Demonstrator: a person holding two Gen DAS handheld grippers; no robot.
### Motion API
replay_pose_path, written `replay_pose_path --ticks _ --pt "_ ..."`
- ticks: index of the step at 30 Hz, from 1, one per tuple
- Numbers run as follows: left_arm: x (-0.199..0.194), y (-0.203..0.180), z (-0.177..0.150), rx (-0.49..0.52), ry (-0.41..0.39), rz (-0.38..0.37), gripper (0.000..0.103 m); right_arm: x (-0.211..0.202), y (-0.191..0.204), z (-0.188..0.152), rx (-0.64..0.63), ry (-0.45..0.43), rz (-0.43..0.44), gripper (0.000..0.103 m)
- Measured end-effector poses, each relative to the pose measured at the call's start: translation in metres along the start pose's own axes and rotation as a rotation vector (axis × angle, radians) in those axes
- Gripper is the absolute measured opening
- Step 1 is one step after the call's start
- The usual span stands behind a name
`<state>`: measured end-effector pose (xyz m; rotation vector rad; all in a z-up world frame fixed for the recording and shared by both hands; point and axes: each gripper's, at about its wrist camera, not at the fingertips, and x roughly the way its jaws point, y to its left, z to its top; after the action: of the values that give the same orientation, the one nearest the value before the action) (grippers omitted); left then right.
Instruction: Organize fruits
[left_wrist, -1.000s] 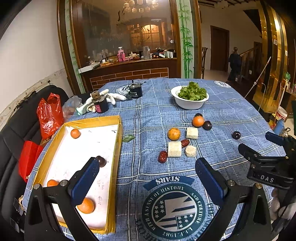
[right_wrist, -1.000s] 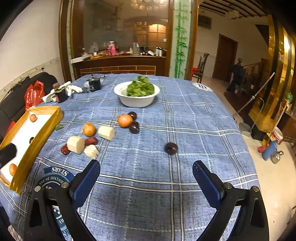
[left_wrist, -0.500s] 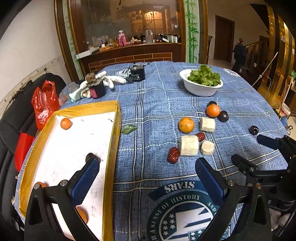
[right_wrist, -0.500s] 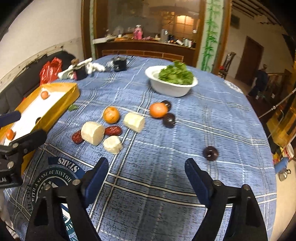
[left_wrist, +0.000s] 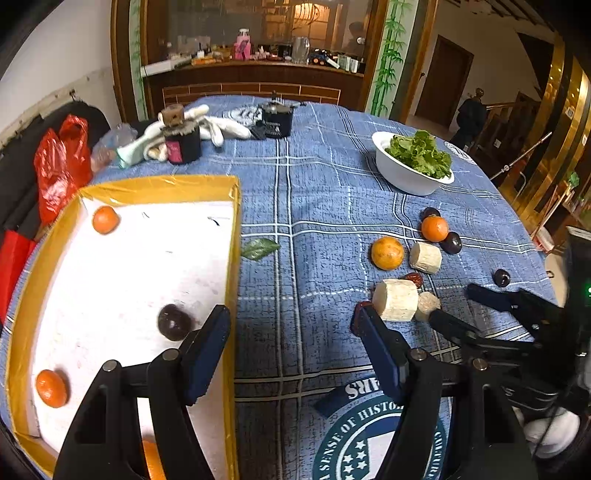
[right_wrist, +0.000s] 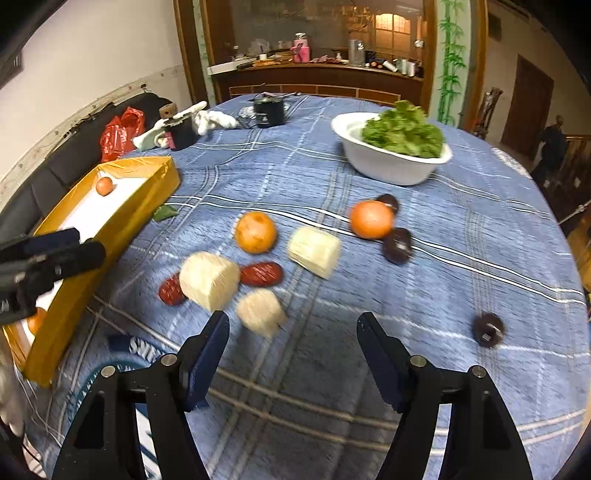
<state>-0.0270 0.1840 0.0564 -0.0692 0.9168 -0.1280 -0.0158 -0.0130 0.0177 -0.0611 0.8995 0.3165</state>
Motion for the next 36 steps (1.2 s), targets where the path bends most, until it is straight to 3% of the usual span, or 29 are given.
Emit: replay_pose_path --ticks 2,12,13,14,16,25,36 --pt "0.002 0.002 0.001 -0.016 0.009 -0.015 0.071 0.012 0.003 0.005 0.0 0.022 0.018 0.059" --pt "0.018 -0.004 0.009 -0.041 0.067 -0.096 0.071 0.023 0.001 0.008 0.033 0.017 0.094 0.058" --pt "0.02 -0.005 0.01 -0.045 0.071 -0.101 0.071 0.024 0.0 0.008 0.041 0.018 0.105 0.056" --pt "0.022 -0.007 0.011 -0.046 0.075 -0.104 0.071 0.024 -0.001 0.007 0.05 0.02 0.14 0.043" --pt "0.025 -0.011 0.013 -0.037 0.079 -0.1 0.071 0.025 -0.004 0.006 0.083 0.027 0.213 0.033" --pt "0.054 -0.05 0.016 0.085 0.121 -0.075 0.072 0.014 -0.022 0.001 0.145 0.013 0.193 0.033" --pt "0.06 -0.076 0.021 0.192 0.089 -0.038 0.077 0.012 -0.049 0.002 0.239 0.006 0.179 0.032"
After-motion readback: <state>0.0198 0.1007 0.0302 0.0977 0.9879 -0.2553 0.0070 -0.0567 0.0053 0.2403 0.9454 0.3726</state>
